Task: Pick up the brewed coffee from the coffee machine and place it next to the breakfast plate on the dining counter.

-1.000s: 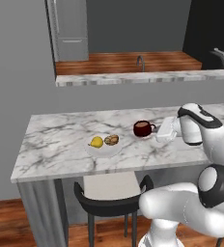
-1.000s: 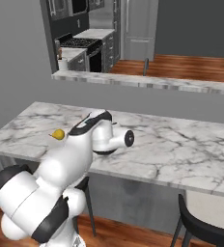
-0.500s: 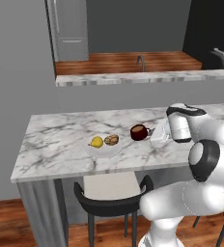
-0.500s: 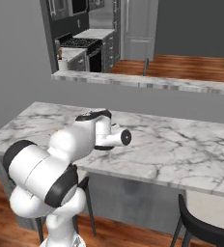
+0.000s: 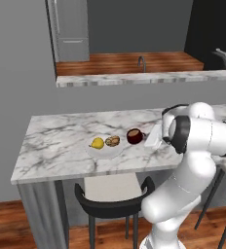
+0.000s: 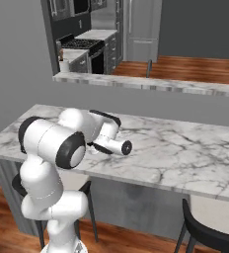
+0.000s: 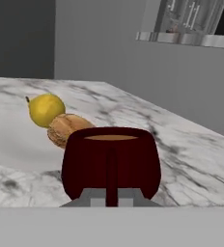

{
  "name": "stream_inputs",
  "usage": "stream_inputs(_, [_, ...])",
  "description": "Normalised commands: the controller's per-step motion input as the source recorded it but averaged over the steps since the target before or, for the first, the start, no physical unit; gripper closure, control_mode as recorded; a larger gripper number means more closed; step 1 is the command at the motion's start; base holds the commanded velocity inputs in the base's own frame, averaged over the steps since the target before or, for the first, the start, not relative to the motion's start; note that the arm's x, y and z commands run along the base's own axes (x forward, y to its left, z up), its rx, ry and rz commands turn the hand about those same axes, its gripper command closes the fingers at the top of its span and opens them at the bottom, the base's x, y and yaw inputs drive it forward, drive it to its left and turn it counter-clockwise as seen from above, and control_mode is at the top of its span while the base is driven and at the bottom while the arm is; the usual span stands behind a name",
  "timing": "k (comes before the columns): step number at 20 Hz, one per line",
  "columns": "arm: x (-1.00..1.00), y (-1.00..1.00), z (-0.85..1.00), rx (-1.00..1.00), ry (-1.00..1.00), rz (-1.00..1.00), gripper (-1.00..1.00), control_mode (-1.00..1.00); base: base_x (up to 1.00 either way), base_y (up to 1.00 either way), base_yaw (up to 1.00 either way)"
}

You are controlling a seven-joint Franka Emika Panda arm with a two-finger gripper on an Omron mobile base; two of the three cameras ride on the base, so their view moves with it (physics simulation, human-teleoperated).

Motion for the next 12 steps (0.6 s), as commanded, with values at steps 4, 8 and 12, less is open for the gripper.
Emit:
stream_inputs(4, [0.32, -0.01, -0.34, 0.0, 0.0, 0.0, 1.0, -1.0, 0.0, 0.0, 0.0])
stream_inputs(8, [0.33, -0.01, -0.28, 0.0, 0.0, 0.01, 1.0, -1.0, 0.0, 0.0, 0.0])
stream_inputs(12, [0.43, 0.0, -0.17, 0.0, 0.0, 0.0, -1.0, -1.0, 0.0, 0.0, 0.0])
